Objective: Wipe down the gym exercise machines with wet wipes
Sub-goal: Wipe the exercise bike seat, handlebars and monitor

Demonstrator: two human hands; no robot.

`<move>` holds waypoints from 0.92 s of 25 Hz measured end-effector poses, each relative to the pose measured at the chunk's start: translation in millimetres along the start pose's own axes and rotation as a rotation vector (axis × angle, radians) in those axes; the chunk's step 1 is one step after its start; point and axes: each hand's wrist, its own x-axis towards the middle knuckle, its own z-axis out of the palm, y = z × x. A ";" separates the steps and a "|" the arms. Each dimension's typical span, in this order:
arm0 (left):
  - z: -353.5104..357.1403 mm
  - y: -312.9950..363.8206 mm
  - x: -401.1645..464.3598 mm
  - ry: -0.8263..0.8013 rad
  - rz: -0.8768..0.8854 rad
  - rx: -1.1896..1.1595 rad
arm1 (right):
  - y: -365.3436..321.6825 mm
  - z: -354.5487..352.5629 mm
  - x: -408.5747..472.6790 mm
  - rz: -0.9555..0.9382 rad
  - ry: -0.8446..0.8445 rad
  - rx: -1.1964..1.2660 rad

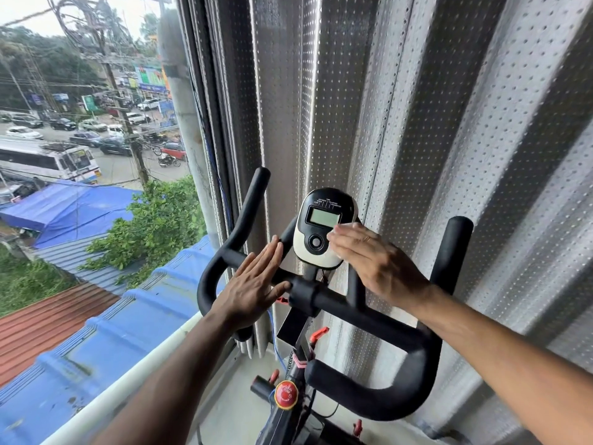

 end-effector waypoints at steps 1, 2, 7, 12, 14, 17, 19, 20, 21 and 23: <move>0.4 0.1 0.5 -0.001 -0.001 0.000 | 4.4 0.7 9.5 0.030 0.018 -0.017; 0.2 0.5 0.4 -0.003 0.001 -0.003 | 7.4 3.8 22.6 0.047 0.017 -0.026; -0.4 -1.1 -0.8 0.002 0.003 -0.006 | 3.8 22.0 85.0 -0.001 -0.143 -0.018; 0.3 -1.4 -2.0 0.022 0.011 -0.010 | 9.6 13.2 46.9 -0.193 -0.228 0.011; 0.5 -2.2 -2.0 0.027 0.004 -0.007 | 16.4 3.8 18.2 -0.258 -0.185 0.018; 1.9 -3.3 -0.7 0.022 0.009 0.009 | 32.9 -10.0 11.6 -0.109 -0.072 -0.003; 1.9 -2.9 -0.2 0.014 0.007 0.007 | 40.1 -16.4 27.7 0.094 0.011 -0.005; 1.8 -2.7 -0.3 0.009 0.005 0.002 | 39.8 -16.7 33.2 0.181 0.063 0.004; 2.0 -2.6 -0.8 0.007 0.000 -0.001 | 35.8 -15.7 35.0 0.251 0.122 0.017; 2.0 -1.9 -1.0 0.003 -0.011 -0.001 | 16.7 -7.6 28.2 0.346 0.208 0.055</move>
